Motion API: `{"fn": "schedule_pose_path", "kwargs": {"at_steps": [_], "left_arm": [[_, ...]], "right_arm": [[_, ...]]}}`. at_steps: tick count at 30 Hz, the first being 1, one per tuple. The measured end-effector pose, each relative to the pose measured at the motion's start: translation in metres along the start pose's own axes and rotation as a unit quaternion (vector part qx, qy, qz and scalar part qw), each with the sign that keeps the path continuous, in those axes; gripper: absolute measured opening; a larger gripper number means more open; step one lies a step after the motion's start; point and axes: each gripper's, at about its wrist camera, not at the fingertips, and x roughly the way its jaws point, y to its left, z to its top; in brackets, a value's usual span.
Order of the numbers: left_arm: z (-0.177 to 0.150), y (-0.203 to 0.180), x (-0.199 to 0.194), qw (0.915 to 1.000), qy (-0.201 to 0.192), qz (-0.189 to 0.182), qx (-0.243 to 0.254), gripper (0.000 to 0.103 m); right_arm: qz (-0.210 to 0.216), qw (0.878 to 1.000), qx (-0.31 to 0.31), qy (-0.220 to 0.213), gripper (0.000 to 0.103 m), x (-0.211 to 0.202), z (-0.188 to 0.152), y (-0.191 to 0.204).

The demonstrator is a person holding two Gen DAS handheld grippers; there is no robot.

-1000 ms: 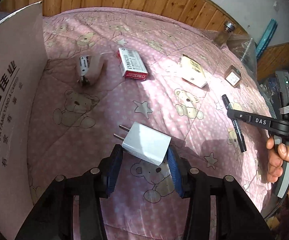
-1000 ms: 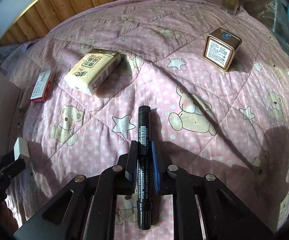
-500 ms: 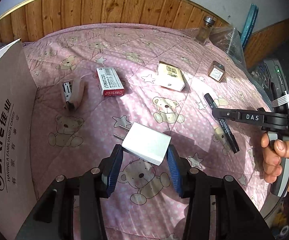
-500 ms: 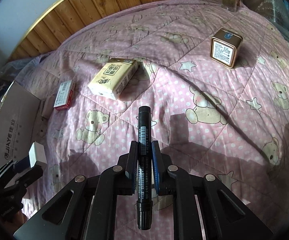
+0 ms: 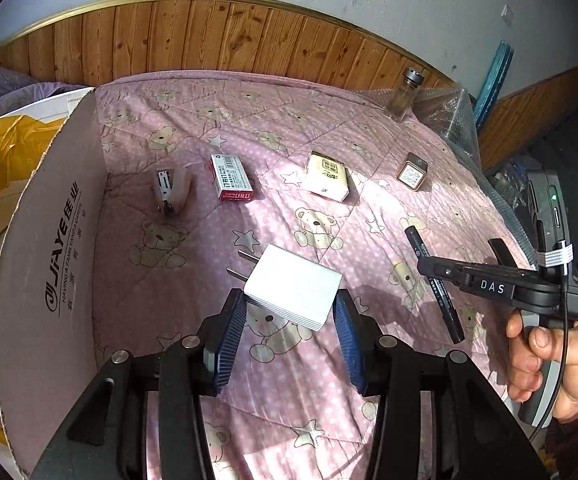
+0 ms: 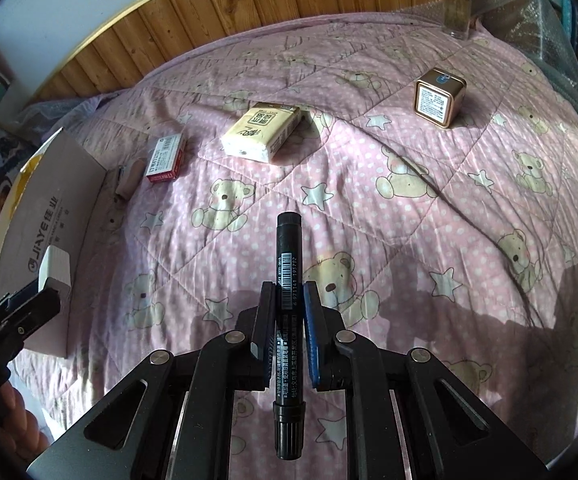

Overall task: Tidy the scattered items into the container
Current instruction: 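Carry the charger and marker over the white box with both tools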

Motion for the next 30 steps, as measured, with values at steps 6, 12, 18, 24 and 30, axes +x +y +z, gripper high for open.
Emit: {"fn": "schedule_pose_path", "kwargs": {"at_steps": [6,12,18,24,30], "left_arm": [[-0.003,-0.003,-0.023,0.9997,-0.021,-0.013,-0.01,0.046],[-0.007,-0.006,-0.04,0.999,-0.036,-0.023,-0.016,0.046],[-0.009,0.001,-0.052,0.9981,-0.043,-0.03,-0.033,0.046],[-0.004,0.008,-0.069,0.9964,-0.059,-0.038,-0.048,0.046],[0.002,0.017,-0.086,0.994,-0.079,-0.043,-0.062,0.046]], "right_arm": [[-0.004,1.0,-0.011,-0.006,0.014,-0.017,-0.013,0.011],[-0.007,1.0,-0.024,-0.009,0.014,-0.028,-0.021,0.023],[-0.006,0.999,-0.043,-0.017,0.014,-0.04,-0.023,0.042],[-0.002,0.997,-0.067,-0.032,0.014,-0.055,-0.013,0.067],[0.005,0.995,-0.085,-0.047,0.014,-0.066,-0.002,0.09]]}}
